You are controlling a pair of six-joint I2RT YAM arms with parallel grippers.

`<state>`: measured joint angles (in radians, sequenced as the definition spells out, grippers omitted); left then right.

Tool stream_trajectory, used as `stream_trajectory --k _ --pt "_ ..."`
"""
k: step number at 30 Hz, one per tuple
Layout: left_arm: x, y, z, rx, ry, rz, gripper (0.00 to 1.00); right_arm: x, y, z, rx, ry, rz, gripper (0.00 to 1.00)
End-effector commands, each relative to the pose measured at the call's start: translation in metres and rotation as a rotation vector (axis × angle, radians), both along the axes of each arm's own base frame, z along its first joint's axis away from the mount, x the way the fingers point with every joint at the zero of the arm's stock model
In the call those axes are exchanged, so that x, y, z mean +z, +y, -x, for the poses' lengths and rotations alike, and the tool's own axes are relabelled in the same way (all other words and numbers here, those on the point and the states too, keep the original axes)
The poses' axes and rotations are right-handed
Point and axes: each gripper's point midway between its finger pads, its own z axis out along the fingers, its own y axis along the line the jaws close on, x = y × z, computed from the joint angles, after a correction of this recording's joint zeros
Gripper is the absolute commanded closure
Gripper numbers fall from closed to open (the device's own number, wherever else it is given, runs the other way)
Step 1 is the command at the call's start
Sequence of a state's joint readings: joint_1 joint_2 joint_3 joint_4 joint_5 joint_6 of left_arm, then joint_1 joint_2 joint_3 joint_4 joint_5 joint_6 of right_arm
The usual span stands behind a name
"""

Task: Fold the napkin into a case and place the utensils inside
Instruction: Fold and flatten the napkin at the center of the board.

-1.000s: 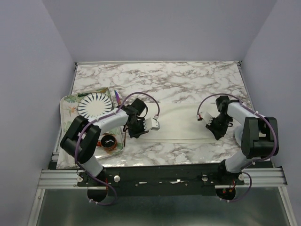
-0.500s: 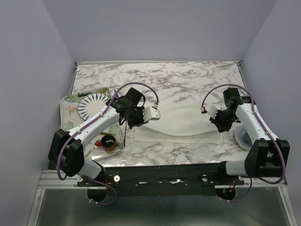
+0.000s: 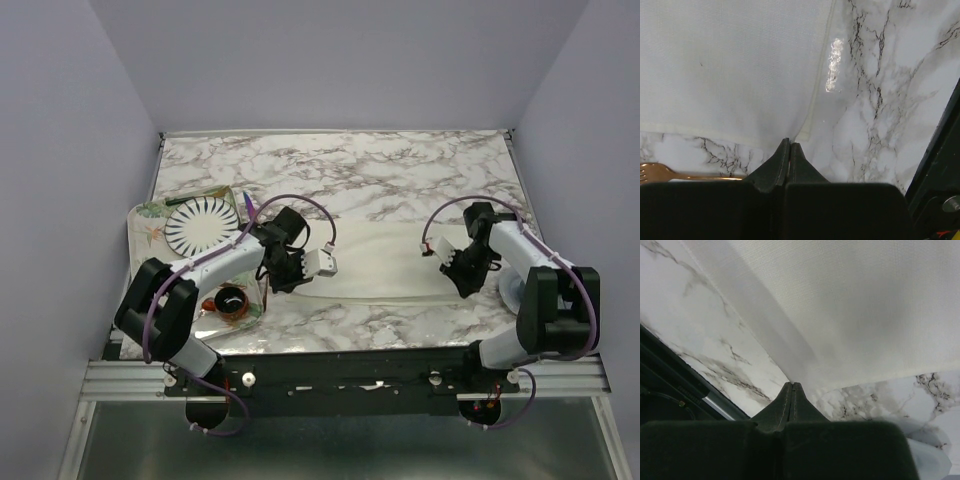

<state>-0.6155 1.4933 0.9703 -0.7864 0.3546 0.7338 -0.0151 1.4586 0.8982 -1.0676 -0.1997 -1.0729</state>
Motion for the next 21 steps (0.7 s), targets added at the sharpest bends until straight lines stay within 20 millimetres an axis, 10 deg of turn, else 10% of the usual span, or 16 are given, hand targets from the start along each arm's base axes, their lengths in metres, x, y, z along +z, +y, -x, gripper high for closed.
stream_trajectory --k 1,11,16,21 --pt "-0.021 -0.002 -0.004 -0.007 0.011 -0.019 1.00 -0.012 -0.007 -0.018 -0.004 -0.031 0.031 0.99" --pt "-0.025 -0.005 -0.002 -0.017 0.043 -0.021 0.99 -0.021 -0.004 -0.005 -0.003 0.021 0.017 0.87" --pt "0.016 -0.008 0.010 -0.085 0.011 0.061 0.69 0.020 0.018 0.000 -0.036 0.021 -0.104 0.49" --pt "0.043 -0.022 -0.005 0.009 -0.041 0.134 0.53 0.056 0.036 -0.027 -0.134 -0.024 -0.193 0.46"
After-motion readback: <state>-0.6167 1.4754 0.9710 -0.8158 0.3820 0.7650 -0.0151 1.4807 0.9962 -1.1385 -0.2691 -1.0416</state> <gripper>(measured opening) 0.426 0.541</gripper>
